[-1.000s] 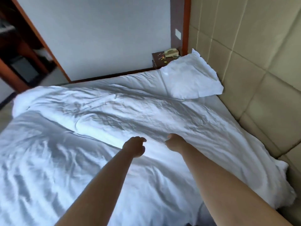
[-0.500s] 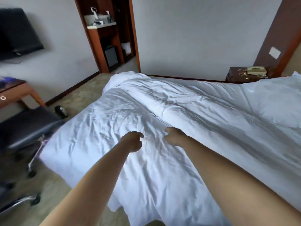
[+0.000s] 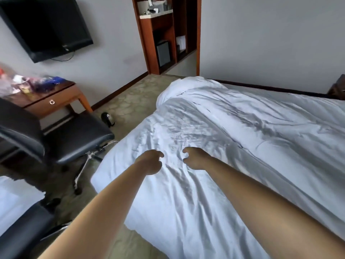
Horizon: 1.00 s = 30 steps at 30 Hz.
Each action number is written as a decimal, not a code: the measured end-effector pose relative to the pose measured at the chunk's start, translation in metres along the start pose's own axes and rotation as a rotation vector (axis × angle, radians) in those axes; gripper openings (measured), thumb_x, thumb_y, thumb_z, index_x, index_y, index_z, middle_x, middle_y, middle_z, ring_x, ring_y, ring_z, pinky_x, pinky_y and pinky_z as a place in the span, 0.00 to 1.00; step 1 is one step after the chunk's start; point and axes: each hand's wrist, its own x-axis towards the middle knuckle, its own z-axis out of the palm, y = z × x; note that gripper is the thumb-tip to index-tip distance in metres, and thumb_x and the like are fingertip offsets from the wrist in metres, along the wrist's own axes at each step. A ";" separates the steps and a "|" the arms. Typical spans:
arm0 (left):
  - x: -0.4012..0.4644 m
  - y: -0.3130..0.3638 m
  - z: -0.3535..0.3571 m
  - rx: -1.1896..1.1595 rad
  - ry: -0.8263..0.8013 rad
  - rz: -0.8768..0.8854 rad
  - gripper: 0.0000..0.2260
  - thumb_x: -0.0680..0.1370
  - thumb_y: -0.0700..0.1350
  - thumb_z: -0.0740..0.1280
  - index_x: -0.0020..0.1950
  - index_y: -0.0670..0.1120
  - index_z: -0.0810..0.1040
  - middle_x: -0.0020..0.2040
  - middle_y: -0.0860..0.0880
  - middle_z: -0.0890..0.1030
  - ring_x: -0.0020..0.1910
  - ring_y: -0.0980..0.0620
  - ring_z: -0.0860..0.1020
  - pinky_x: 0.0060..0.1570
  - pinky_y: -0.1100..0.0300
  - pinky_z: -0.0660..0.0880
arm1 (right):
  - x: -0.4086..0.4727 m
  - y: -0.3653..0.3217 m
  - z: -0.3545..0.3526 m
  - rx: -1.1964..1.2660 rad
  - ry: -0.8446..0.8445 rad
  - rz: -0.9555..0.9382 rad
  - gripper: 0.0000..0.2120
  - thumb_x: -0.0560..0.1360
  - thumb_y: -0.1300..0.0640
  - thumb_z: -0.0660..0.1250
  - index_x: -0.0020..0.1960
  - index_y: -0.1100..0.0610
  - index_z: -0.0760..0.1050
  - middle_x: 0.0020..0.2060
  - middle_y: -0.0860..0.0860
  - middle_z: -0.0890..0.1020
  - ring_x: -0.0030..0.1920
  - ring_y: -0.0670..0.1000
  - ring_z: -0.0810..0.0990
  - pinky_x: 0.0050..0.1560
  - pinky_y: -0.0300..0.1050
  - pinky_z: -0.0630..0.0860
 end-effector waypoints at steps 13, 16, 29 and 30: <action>0.133 -0.226 -0.117 0.014 0.037 0.071 0.19 0.79 0.45 0.57 0.71 0.54 0.69 0.70 0.49 0.70 0.67 0.48 0.71 0.62 0.56 0.71 | 0.172 -0.195 0.004 -0.131 0.078 -0.030 0.22 0.79 0.54 0.59 0.73 0.51 0.64 0.73 0.51 0.65 0.71 0.53 0.66 0.66 0.41 0.64; 0.157 -0.278 -0.139 0.015 0.047 0.138 0.20 0.78 0.45 0.57 0.70 0.54 0.69 0.70 0.51 0.71 0.66 0.49 0.71 0.61 0.57 0.72 | 0.197 -0.239 0.015 -0.094 0.154 0.031 0.22 0.80 0.54 0.59 0.73 0.51 0.64 0.73 0.51 0.65 0.71 0.52 0.65 0.66 0.41 0.63; 0.253 -0.412 -0.192 0.115 -0.096 0.391 0.22 0.80 0.42 0.54 0.73 0.54 0.65 0.72 0.50 0.68 0.67 0.48 0.70 0.58 0.57 0.71 | 0.298 -0.346 0.050 -0.062 0.213 0.298 0.23 0.79 0.54 0.59 0.73 0.52 0.64 0.73 0.52 0.65 0.71 0.53 0.66 0.67 0.42 0.64; 0.265 -0.416 -0.197 0.118 -0.101 0.410 0.21 0.80 0.42 0.54 0.73 0.53 0.65 0.72 0.49 0.68 0.67 0.48 0.70 0.58 0.56 0.71 | 0.313 -0.348 0.047 -0.056 0.223 0.298 0.23 0.79 0.54 0.60 0.73 0.52 0.64 0.73 0.52 0.66 0.71 0.53 0.66 0.67 0.42 0.63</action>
